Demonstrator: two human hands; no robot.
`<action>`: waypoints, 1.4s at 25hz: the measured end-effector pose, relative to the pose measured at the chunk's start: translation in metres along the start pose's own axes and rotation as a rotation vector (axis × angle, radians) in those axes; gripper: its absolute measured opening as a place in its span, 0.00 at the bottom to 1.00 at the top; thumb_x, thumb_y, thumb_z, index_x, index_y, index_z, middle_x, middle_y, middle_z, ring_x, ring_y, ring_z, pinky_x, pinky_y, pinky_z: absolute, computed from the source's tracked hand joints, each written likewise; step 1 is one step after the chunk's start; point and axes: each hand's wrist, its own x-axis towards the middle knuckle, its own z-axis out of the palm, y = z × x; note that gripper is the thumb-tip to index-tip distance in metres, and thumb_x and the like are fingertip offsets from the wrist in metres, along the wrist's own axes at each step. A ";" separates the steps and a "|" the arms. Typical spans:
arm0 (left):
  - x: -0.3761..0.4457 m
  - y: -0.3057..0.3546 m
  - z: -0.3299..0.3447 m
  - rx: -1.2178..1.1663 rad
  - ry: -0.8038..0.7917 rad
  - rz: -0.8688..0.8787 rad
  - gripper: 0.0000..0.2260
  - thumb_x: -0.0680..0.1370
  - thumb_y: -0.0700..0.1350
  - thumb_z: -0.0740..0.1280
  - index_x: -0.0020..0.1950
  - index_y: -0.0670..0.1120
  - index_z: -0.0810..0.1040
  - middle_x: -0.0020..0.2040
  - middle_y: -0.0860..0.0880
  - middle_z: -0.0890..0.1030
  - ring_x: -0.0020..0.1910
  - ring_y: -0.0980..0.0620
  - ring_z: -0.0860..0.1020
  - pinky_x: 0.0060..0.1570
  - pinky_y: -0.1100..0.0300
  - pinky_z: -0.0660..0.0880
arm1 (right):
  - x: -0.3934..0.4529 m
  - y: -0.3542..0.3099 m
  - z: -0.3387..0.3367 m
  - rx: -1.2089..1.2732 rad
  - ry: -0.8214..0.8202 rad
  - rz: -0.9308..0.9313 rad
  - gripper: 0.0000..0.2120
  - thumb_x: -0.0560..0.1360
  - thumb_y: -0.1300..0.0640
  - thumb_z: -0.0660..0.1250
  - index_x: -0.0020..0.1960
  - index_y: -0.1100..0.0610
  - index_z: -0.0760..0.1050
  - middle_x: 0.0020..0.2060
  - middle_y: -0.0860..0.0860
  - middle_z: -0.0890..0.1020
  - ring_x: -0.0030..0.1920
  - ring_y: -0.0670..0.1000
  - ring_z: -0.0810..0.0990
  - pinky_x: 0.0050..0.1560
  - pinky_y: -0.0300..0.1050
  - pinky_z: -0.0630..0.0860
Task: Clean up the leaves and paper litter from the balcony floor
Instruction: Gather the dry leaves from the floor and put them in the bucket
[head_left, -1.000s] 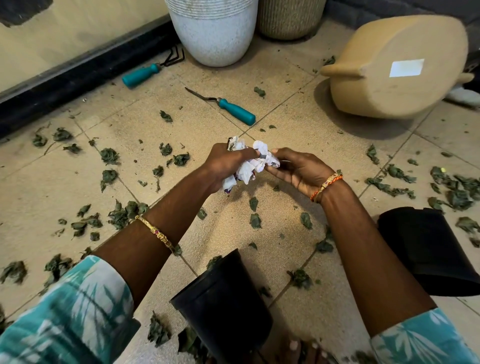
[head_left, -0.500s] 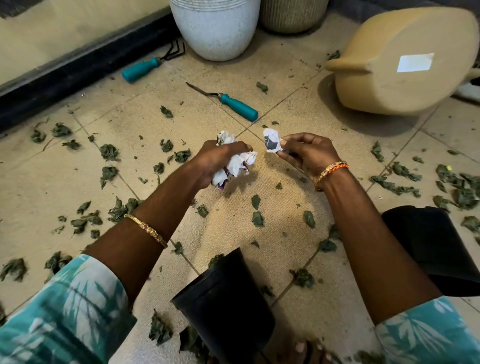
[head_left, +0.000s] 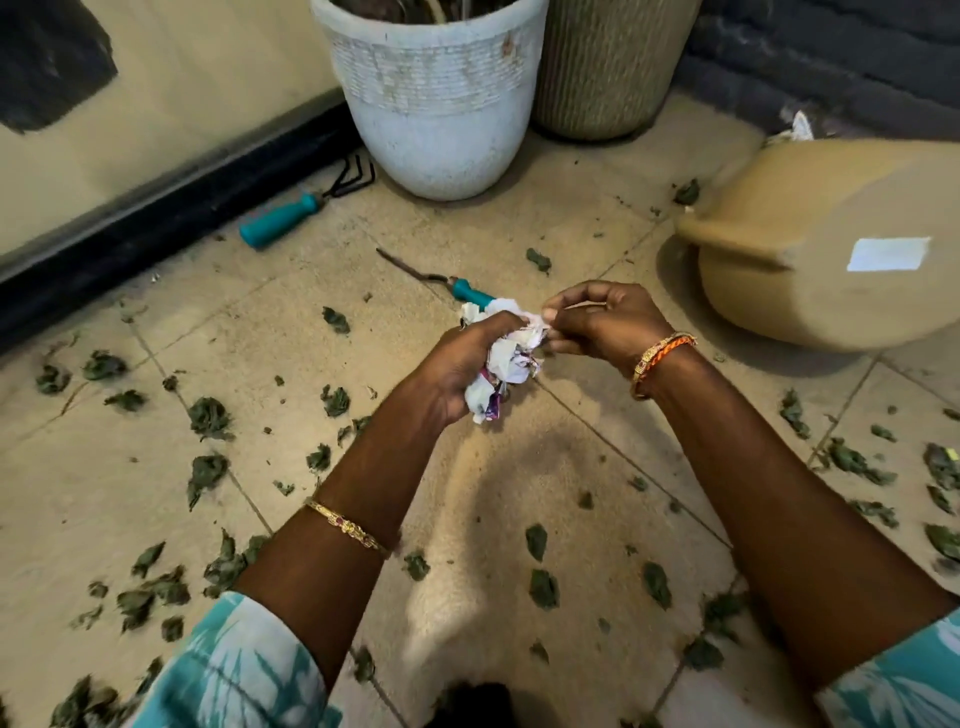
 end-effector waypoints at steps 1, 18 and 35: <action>-0.001 0.007 0.002 -0.005 0.030 0.004 0.06 0.77 0.42 0.66 0.51 0.40 0.78 0.42 0.43 0.81 0.32 0.50 0.80 0.29 0.63 0.76 | -0.001 -0.006 0.000 -0.002 -0.018 0.007 0.05 0.72 0.69 0.67 0.40 0.61 0.77 0.34 0.56 0.80 0.27 0.44 0.80 0.35 0.37 0.80; -0.027 0.076 0.113 0.290 -0.016 -0.113 0.09 0.76 0.46 0.67 0.37 0.44 0.79 0.27 0.47 0.78 0.20 0.52 0.74 0.22 0.68 0.68 | -0.036 -0.045 -0.119 -1.906 0.340 -0.073 0.17 0.80 0.59 0.50 0.67 0.58 0.68 0.64 0.60 0.71 0.67 0.61 0.63 0.69 0.56 0.56; 0.059 0.038 0.179 0.371 0.049 -0.176 0.09 0.72 0.45 0.71 0.43 0.39 0.80 0.32 0.43 0.77 0.21 0.49 0.72 0.25 0.65 0.68 | -0.006 -0.006 -0.177 -1.703 0.330 0.264 0.22 0.80 0.63 0.50 0.73 0.65 0.53 0.64 0.63 0.72 0.63 0.63 0.72 0.60 0.55 0.69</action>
